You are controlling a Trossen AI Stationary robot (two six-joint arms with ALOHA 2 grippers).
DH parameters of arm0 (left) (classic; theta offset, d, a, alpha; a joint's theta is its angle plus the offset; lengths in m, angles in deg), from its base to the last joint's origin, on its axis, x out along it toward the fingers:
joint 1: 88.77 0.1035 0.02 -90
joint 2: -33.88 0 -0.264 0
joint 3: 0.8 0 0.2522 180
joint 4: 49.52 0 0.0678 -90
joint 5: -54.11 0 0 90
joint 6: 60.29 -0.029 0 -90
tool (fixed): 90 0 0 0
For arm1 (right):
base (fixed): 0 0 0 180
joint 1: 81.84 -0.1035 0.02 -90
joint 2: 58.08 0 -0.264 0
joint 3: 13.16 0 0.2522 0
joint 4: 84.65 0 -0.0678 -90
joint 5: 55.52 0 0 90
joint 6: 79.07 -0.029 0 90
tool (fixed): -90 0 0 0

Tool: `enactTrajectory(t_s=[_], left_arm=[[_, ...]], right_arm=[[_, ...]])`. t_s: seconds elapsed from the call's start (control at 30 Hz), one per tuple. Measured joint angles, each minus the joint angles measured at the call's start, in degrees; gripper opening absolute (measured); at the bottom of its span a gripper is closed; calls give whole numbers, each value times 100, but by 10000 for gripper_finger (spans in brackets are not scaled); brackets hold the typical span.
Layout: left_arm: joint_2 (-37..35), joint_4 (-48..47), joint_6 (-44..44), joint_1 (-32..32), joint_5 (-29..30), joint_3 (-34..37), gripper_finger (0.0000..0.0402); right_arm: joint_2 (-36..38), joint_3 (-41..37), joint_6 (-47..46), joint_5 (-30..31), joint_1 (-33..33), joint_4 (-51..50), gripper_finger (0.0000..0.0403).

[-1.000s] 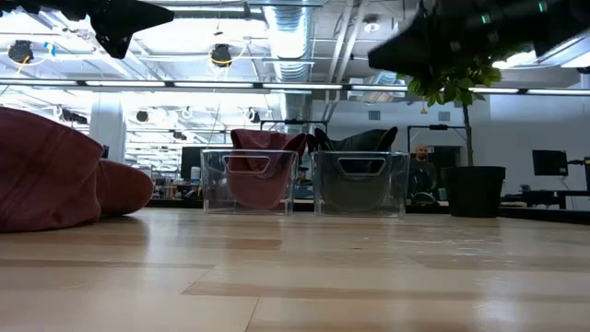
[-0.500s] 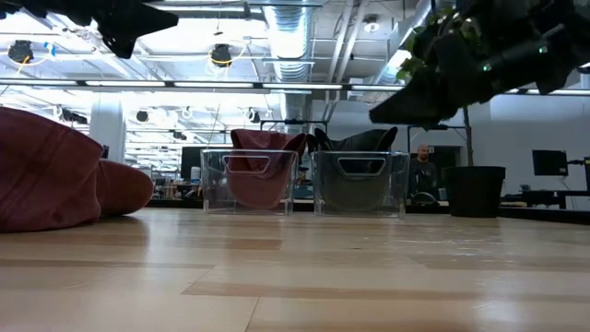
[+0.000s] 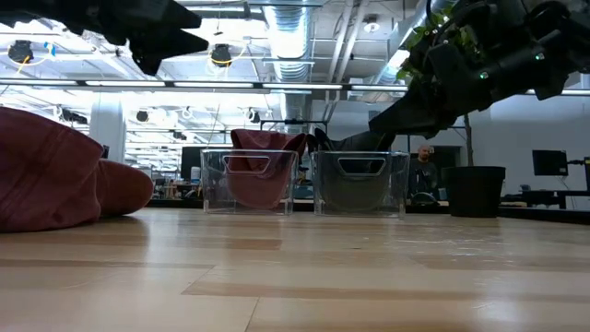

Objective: Pick & Place hat
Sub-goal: Put the red cap into the left transparent bin

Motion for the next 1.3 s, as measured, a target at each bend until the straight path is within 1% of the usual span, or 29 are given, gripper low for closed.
enactTrajectory(t_s=[0.2, 0.37, 0.47, 0.6, 0.7, 0.8, 1.07, 1.17, 1.3], left_arm=[[624, -4, 27, 112, -20, -352, 187], [936, -25, 172, 181, -12, -554, 186], [974, -46, 373, 214, 61, -592, 186], [974, -227, 715, 214, 372, -598, 186], [974, -398, 1167, 257, 402, -598, 186], [974, -767, 1520, 330, 403, -598, 186], [974, -1786, 2142, 756, -195, -598, 186], [974, -2034, 2031, 901, -410, -598, 186], [972, -2019, 989, 979, -664, -598, 186]], right_arm=[[2, 0, -2, -1, -1, 8, 91], [0, 0, -2, -14, -4, 3, 91], [1, 0, -2, -14, -4, -2, 91], [2, 0, -2, -17, -4, -8, 91], [2, 0, -4, -17, -4, -14, 91], [2, 0, -4, -19, -4, -13, 91], [2, 0, -4, -20, -4, -18, 91], [2, 0, -5, -21, -4, -20, 91], [2, 0, -5, -21, -4, -18, 91]])
